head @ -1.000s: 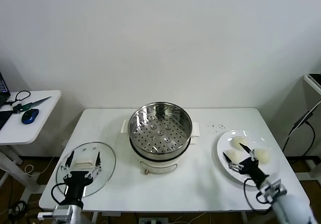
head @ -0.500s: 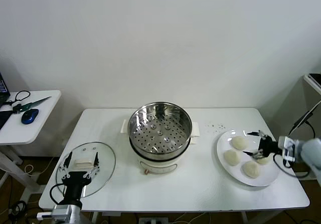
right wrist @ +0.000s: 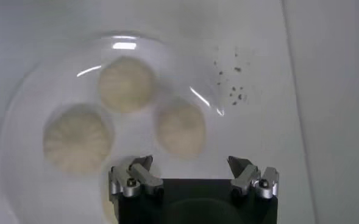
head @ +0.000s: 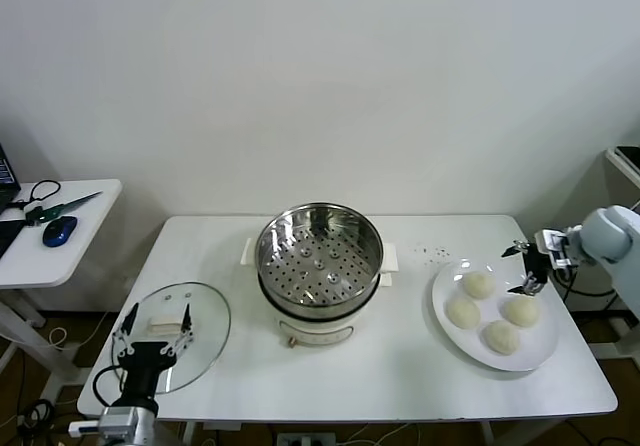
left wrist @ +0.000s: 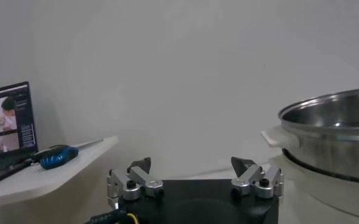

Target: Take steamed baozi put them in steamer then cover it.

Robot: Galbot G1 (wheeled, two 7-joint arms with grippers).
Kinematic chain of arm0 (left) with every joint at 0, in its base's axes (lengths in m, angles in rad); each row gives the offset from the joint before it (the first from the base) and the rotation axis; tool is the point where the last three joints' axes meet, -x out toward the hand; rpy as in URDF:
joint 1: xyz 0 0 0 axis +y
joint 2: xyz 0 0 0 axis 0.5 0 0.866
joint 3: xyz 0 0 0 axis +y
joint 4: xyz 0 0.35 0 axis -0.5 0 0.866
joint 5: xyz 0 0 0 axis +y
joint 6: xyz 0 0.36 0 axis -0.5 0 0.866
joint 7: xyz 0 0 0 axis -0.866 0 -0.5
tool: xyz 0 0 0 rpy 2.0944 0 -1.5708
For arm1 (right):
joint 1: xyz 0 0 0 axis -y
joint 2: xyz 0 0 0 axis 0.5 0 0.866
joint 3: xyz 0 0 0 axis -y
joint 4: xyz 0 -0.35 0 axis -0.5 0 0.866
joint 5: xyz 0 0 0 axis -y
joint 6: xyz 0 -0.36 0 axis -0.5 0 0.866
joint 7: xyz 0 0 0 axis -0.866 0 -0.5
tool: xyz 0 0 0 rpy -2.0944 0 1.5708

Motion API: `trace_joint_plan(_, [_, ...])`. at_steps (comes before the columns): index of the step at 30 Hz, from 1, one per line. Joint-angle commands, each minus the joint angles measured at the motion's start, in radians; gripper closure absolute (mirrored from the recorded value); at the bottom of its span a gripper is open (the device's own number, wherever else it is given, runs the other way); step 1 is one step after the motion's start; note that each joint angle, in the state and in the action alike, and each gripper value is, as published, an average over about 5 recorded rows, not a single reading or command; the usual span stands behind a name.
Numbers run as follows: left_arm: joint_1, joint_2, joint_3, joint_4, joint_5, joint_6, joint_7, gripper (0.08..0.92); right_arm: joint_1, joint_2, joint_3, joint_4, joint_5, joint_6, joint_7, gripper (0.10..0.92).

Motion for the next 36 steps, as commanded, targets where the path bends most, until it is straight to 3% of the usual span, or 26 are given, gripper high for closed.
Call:
trace_joint_plan(1, [-0.008,0.009,-0.004,0.007,0.012,0.005,0.0,0.177,0.147,0.127,-0.189,-0.161,-0.049,0.013,-0.033,0.203])
trace_joint_plan(9, [-0.019,0.017,-0.004,0.022,0.026,0.005,-0.001,0.177,0.117,0.228,-0.127,-0.258,-0.101,0.045,-0.023,0.203])
trace_joint_plan(30, [-0.017,0.015,-0.004,0.042,0.035,-0.009,-0.002,0.177,0.096,0.292,-0.088,-0.347,-0.191,0.075,-0.028,0.203])
trace_joint_plan(36, [-0.017,0.018,-0.009,0.04,0.034,-0.009,-0.003,0.177,0.095,0.289,-0.08,-0.346,-0.188,0.081,-0.029,0.251])
